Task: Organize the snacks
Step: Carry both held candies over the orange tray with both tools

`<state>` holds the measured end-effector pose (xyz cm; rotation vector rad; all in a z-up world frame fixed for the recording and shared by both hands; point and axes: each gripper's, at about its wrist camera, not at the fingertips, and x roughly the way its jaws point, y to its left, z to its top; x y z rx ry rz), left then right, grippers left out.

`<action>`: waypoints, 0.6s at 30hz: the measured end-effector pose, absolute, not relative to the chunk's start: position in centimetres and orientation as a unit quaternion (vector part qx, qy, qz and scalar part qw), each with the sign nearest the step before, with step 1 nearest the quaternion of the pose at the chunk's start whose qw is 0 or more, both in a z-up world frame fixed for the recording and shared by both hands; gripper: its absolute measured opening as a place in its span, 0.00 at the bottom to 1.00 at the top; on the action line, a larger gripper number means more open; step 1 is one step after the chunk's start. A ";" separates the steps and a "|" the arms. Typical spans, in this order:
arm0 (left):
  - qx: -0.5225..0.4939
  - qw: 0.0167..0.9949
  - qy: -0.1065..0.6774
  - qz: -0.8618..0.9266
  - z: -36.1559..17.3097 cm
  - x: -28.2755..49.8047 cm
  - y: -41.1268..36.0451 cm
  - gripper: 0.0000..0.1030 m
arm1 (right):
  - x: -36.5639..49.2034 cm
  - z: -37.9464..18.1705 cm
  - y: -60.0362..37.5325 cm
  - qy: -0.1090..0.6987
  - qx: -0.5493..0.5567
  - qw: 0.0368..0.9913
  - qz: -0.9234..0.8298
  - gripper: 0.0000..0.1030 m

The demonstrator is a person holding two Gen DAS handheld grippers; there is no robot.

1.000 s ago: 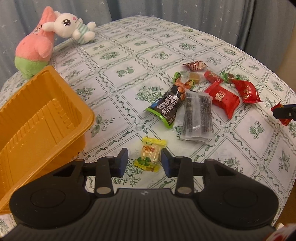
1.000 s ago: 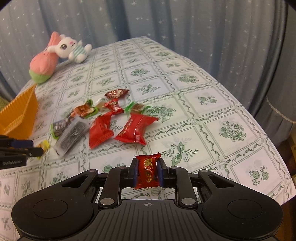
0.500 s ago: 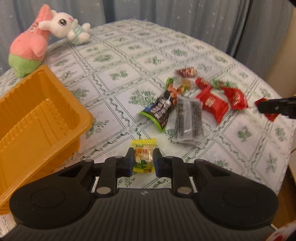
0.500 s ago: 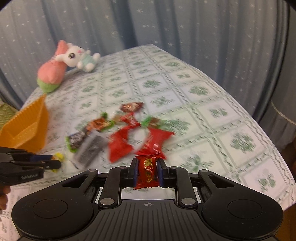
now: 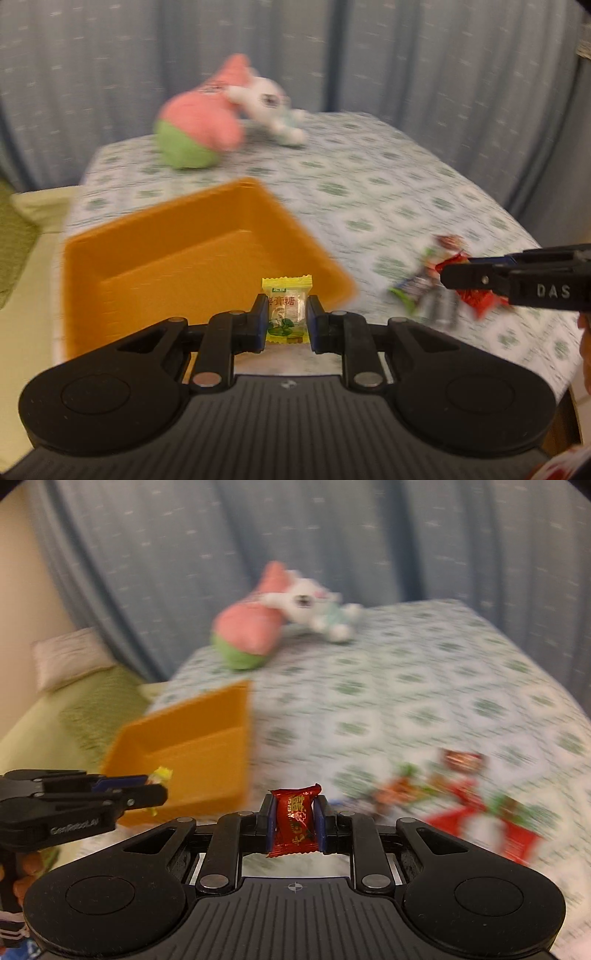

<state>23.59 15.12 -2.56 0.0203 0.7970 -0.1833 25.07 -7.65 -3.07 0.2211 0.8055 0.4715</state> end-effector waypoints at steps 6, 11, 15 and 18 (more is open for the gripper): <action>-0.006 0.921 0.390 -0.029 -2.7 24.7 20.1 0.19 | 28.7 -3.1 -1.2 0.387 0.100 0.869 0.293 0.21; -0.014 0.917 0.399 0.000 -3.6 26.0 22.4 0.19 | 31.7 -4.4 3.5 0.405 0.105 0.851 0.319 0.21; -0.018 0.911 0.413 0.009 -4.9 27.2 23.4 0.19 | 33.4 -6.0 5.7 0.422 0.105 0.842 0.320 0.21; -0.024 0.906 0.423 0.010 -5.8 28.0 23.7 0.19 | 34.2 -7.1 6.5 0.431 0.104 0.839 0.316 0.21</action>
